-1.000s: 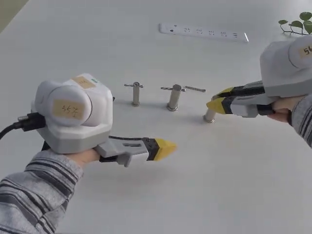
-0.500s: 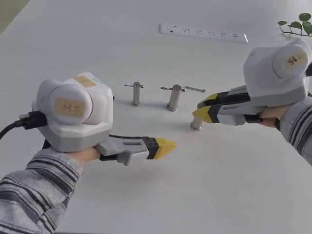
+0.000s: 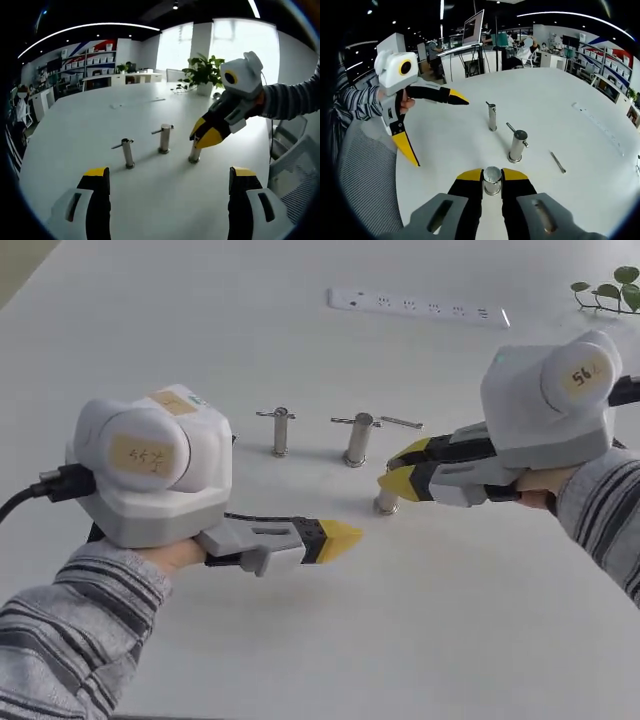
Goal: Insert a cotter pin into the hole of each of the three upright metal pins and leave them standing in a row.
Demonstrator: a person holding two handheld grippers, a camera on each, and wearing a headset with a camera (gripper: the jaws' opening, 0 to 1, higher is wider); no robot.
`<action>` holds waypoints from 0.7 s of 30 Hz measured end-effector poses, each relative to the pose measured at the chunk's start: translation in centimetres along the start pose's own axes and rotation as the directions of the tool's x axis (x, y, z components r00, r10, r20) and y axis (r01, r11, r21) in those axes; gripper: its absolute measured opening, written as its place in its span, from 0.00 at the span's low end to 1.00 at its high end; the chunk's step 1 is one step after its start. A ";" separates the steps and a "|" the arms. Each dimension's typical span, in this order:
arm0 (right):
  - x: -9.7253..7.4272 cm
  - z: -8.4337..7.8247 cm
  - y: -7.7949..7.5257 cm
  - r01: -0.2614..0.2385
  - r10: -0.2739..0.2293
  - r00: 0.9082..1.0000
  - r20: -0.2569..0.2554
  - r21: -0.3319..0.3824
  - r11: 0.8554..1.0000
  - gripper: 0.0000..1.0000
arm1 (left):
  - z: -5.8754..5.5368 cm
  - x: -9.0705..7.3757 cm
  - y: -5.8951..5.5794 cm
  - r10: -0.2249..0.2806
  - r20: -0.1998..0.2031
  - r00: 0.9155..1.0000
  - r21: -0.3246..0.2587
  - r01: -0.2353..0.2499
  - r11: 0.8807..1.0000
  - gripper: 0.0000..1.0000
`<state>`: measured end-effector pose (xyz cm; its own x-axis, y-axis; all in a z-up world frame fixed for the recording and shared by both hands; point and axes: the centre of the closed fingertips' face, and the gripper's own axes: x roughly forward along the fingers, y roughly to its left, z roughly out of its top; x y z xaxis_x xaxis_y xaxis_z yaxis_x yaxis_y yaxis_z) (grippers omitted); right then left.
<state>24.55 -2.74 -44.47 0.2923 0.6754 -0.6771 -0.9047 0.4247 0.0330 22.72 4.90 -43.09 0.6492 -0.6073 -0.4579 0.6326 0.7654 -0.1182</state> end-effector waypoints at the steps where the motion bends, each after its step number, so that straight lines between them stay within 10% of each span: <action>1: 0.0 -0.1 0.1 -0.002 0.002 1.000 -0.002 -0.009 1.000 0.08 | 0.0 0.0 0.0 -0.001 0.000 1.000 0.000 0.001 1.000 0.99; 21: 0.1 0.3 0.4 -0.033 0.034 0.999 0.032 -0.023 0.999 0.14 | 0.0 0.1 0.0 -0.003 -0.003 1.000 0.004 0.003 1.000 0.99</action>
<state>24.27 -2.32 -44.31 0.2712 0.7084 -0.6517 -0.9209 0.3880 0.0386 22.74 4.82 -43.10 0.6465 -0.6088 -0.4598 0.6359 0.7630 -0.1163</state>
